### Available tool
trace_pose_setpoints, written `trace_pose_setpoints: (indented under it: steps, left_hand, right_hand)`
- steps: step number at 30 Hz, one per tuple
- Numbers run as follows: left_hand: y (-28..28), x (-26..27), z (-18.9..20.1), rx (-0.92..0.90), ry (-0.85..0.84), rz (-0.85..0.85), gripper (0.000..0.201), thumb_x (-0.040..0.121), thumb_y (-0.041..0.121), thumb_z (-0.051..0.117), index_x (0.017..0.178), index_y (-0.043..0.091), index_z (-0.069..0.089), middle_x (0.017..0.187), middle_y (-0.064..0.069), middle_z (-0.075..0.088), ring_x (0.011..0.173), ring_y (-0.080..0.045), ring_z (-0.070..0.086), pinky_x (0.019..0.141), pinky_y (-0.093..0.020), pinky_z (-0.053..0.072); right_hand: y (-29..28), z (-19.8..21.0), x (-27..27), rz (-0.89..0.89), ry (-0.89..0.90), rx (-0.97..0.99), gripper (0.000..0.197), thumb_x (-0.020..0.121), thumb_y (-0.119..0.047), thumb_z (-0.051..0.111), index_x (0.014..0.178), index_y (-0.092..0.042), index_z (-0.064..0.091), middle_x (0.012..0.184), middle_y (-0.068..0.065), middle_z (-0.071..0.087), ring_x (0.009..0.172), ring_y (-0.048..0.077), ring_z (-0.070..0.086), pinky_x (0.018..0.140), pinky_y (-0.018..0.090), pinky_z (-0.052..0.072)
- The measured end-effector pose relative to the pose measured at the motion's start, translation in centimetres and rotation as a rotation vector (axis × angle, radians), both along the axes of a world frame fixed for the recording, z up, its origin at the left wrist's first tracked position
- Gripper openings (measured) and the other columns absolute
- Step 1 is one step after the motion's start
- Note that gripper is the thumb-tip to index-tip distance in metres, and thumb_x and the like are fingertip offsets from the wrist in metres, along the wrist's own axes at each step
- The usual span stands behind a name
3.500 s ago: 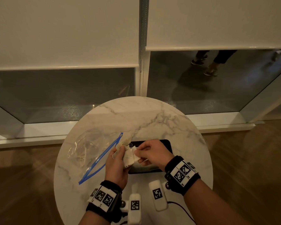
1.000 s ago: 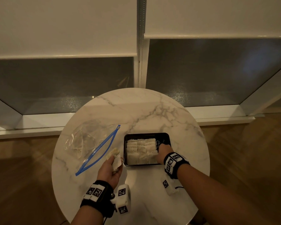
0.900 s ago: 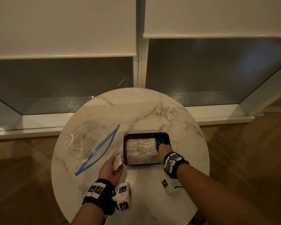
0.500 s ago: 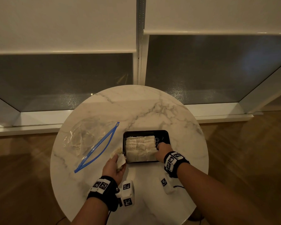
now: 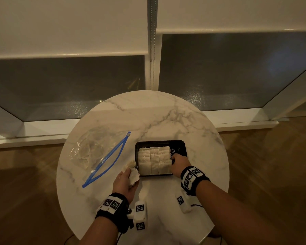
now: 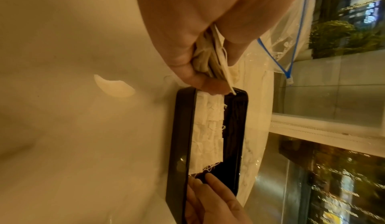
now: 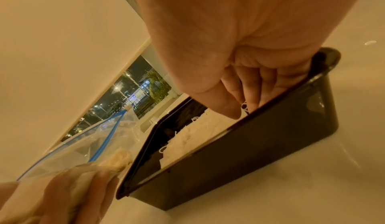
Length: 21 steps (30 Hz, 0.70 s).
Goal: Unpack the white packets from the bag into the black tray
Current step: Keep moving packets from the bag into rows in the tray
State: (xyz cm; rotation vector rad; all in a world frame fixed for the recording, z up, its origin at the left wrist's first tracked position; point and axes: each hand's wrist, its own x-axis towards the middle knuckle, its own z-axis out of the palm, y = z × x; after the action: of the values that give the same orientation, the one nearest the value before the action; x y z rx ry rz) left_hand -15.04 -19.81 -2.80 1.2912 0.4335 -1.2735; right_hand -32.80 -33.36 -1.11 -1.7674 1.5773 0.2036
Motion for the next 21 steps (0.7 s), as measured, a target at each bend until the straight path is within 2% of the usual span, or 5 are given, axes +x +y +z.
trace_pose_setpoints:
  steps: [6,9,11,14,21]
  left_hand:
    - [0.4,-0.9,3.9,-0.129,-0.102,-0.076,0.026,0.101,0.019,0.056,0.126,0.014,0.062,0.119,-0.013,0.068,0.101,-0.025,0.064,0.09,-0.039,0.052]
    - [-0.2,-2.3,5.4,-0.175,-0.18,-0.152,0.024,0.101,0.021,0.056,0.123,0.015,0.063,0.116,-0.013,0.071,0.102,-0.025,0.066,0.084,-0.04,0.055]
    - [-0.6,-3.1,5.8,-0.183,-0.223,-0.181,0.025,0.101,0.022,0.056,0.124,0.015,0.062,0.116,-0.014,0.072,0.102,-0.027,0.067,0.079,-0.04,0.056]
    - [-1.2,-3.8,6.0,-0.21,-0.244,-0.224,0.028,0.102,0.02,0.054,0.127,0.01,0.059,0.117,-0.019,0.071,0.109,-0.035,0.068,0.088,-0.048,0.056]
    - [-1.3,-3.9,5.2,-0.204,-0.242,-0.243,0.029,0.102,0.019,0.054,0.129,0.01,0.059,0.118,-0.022,0.07,0.111,-0.04,0.067,0.1,-0.059,0.049]
  right_hand:
    - [0.4,2.8,-0.2,-0.179,-0.321,-0.092,0.018,0.088,-0.021,0.063,0.106,-0.018,0.063,0.091,0.0,0.066,0.08,0.012,0.06,0.062,0.015,0.046]
    - [1.1,5.5,-0.1,-0.168,-0.506,0.067,0.016,0.09,-0.031,0.064,0.083,-0.017,0.069,0.078,-0.002,0.069,0.075,0.013,0.065,0.066,0.027,0.055]
    - [2.1,7.6,0.2,-0.066,-0.584,0.235,0.024,0.09,-0.037,0.066,0.078,-0.016,0.069,0.07,-0.003,0.068,0.065,0.008,0.062,0.054,0.018,0.047]
    - [3.4,8.5,0.7,0.02,-0.614,0.296,0.018,0.083,-0.033,0.076,0.082,-0.016,0.072,0.068,-0.005,0.068,0.059,0.001,0.061,0.051,0.012,0.044]
    - [5.2,7.9,0.7,-0.195,-0.678,0.251,0.018,0.076,-0.017,0.083,0.088,-0.01,0.071,0.07,0.005,0.069,0.062,0.011,0.064,0.052,0.019,0.049]
